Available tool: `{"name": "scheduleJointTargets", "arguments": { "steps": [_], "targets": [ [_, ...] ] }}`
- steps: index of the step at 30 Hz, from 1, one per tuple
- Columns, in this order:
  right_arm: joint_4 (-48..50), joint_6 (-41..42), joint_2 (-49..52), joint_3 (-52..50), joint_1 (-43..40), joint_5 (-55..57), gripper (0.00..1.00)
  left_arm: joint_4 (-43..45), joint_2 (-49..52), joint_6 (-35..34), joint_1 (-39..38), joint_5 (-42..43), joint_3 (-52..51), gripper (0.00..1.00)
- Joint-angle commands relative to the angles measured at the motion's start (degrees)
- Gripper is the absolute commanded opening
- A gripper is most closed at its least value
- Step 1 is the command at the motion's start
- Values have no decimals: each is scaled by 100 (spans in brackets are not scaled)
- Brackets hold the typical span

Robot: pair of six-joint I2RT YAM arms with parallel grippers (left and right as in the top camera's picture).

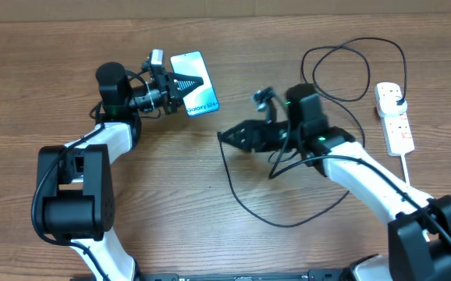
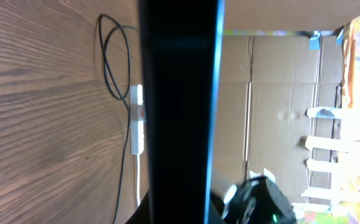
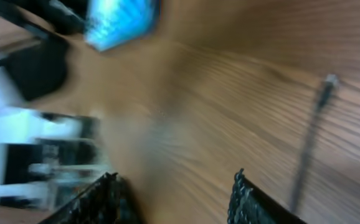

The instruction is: Plug charger to phone and switch on socket

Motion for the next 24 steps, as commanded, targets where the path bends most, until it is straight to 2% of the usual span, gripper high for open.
{"name": "scheduleJointTargets", "arguments": {
  "steps": [1,6,11,16,24],
  "targets": [
    [-435,-1051,-68,542,365,2092,59,48,-37,192,114,68,35,4],
    [-586,-1604,-39,629,863,3484,65,46,-37,190,260,61,35,4],
    [-463,-1915,306,629,1303,4304,82,9,-37,188,400,44,35,4],
    [-168,-2002,850,629,1403,4476,94,9,-37,188,442,66,35,4],
    [280,-2236,1432,632,1403,4483,96,7,-37,188,442,46,35,4]
  ]
}}
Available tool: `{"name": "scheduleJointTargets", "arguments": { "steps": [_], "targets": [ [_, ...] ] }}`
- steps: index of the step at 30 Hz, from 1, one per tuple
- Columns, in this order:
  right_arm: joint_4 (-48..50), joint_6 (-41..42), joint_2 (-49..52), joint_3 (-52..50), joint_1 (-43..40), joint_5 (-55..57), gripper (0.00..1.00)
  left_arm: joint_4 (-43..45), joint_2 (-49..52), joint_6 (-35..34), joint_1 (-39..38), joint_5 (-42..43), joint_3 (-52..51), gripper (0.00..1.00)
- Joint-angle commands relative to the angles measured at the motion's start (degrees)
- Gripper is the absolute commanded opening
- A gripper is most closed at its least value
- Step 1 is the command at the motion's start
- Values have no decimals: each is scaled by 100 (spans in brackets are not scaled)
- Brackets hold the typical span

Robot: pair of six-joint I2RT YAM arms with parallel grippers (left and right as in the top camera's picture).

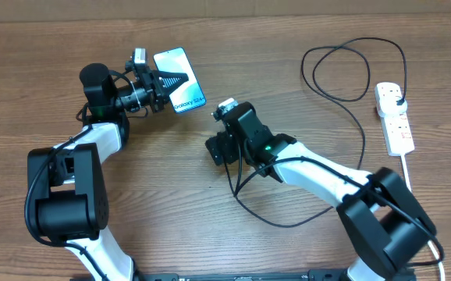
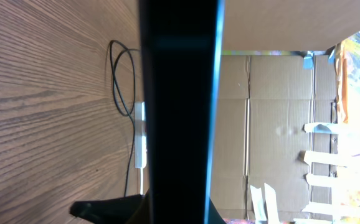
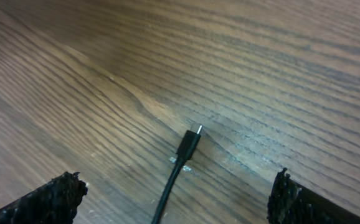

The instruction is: Plug charger to phone and switch on socket

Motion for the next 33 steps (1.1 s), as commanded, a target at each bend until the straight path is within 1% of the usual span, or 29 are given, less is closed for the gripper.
{"name": "scheduleJointTargets", "arguments": {
  "steps": [1,5,6,7,13,14,16,20,23,25,28,31,33],
  "targets": [
    [122,-256,179,103,-7,133,95,33,-37,122,15,35,35,4],
    [256,-278,387,103,-9,155,88,-87,-35,131,17,-22,35,4],
    [299,-278,442,103,-9,190,82,-85,-35,129,17,-22,35,4],
    [341,-280,496,103,-9,195,79,-83,-37,129,17,-22,35,4],
    [509,-278,782,105,-9,192,72,-85,-37,129,17,-17,35,4],
    [542,-280,809,105,-9,192,69,-85,-37,129,15,-17,35,4],
    [612,-280,872,105,-9,192,68,-83,-35,129,15,-20,35,4],
    [649,-280,1054,105,-7,192,61,-85,-37,127,15,-17,35,4],
    [640,-278,1130,103,-7,192,50,-87,-35,127,15,-22,35,4],
    [623,-278,1137,103,-7,192,40,-85,-37,127,15,-24,35,4],
    [485,-275,1137,103,-7,238,29,-87,-35,125,15,-39,35,4],
    [188,-275,1137,103,-9,240,22,-90,-35,125,17,-39,35,4],
    [-44,-275,1137,105,-9,236,10,-87,-35,125,15,-39,35,4]
  ]
}}
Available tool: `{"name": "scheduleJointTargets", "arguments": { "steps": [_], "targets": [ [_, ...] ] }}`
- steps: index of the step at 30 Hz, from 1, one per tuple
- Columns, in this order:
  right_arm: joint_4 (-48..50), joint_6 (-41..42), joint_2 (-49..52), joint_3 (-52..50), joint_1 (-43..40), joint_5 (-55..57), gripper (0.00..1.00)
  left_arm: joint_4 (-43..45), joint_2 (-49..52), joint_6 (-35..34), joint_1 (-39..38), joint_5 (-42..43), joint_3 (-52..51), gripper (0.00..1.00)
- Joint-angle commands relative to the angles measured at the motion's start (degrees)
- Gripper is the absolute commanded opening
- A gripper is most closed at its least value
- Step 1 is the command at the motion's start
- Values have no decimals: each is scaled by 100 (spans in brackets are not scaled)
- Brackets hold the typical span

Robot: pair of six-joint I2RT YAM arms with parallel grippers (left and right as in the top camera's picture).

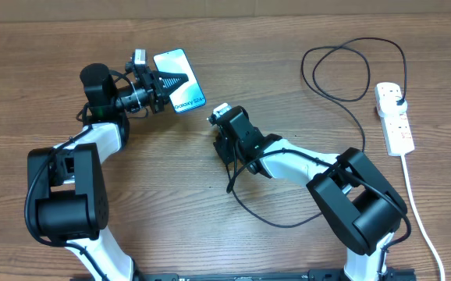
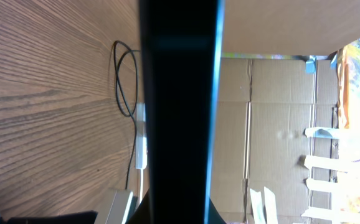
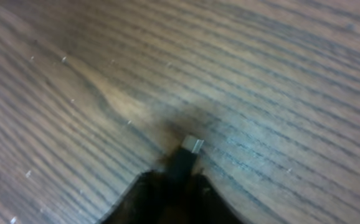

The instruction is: Plug charger to phone and switch on socket

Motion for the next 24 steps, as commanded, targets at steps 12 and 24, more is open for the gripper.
{"name": "scheduleJointTargets", "arguments": {
  "steps": [12,24],
  "targets": [
    [-1886,1163,-330,452,-765,-2658,4,-48,-37,105,15,28,35,4],
    [-1875,1604,-636,452,-2044,-7156,4,256,-37,7,-450,94,35,4]
  ]
}}
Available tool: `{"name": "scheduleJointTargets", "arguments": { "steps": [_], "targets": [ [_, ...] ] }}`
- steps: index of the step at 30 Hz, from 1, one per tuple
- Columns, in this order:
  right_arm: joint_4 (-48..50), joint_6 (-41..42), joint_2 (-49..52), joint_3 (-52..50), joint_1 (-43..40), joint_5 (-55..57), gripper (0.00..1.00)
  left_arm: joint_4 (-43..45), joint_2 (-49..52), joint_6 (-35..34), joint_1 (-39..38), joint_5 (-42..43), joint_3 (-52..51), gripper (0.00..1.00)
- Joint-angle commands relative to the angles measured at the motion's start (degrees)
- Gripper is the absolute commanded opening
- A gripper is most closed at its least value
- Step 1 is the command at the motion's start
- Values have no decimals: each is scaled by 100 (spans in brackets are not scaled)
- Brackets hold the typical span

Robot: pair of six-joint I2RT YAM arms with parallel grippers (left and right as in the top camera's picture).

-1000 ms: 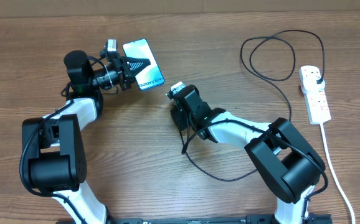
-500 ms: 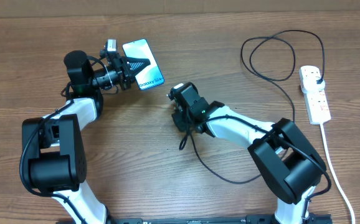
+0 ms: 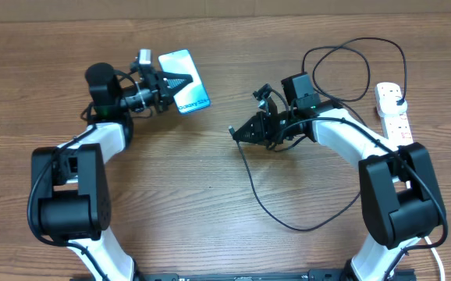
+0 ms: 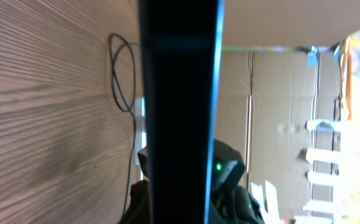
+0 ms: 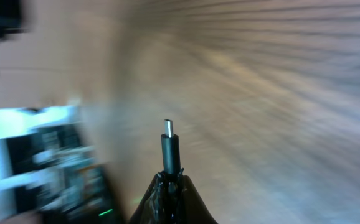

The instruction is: Plug charger to phone and switch on socket

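Observation:
My left gripper [image 3: 177, 87] is shut on the blue-screened phone [image 3: 185, 92], held above the table at the upper left; in the left wrist view the phone [image 4: 180, 106] fills the middle as a dark edge-on slab. My right gripper [image 3: 237, 132] is shut on the black charger plug [image 5: 169, 149], whose metal tip points towards the phone. The plug is lifted off the table right of the phone, apart from it. Its black cable [image 3: 264, 199] trails down and loops back to the white socket strip [image 3: 393, 117] at the far right.
Wooden table [image 3: 171, 203] all round. The cable's coil [image 3: 350, 66] lies at the upper right beside the socket strip. Cardboard boxes [image 4: 279, 124] stand beyond the table's edge in the left wrist view.
My right gripper, then shut on the plug down at the table, now holds it lifted and further right, tip pointing at the phone. The left gripper with the phone shifted slightly.
My left gripper held the phone up throughout. My right gripper was first open at mid-table, then open over the plug lying on the wood, then shut on it at the table. Now it carries the plug in the air, facing the phone.

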Motion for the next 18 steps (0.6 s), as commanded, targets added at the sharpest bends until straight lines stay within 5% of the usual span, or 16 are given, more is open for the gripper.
{"name": "scheduleJointTargets", "arguments": {
  "steps": [1,18],
  "targets": [
    [11,299,-164,-11,44,-1679,4,175,-37,-4,-299,87,35,4],
    [1423,1580,-221,-11,37,-2286,4,905,-37,-1008,-597,-616,35,4]
  ]
}}
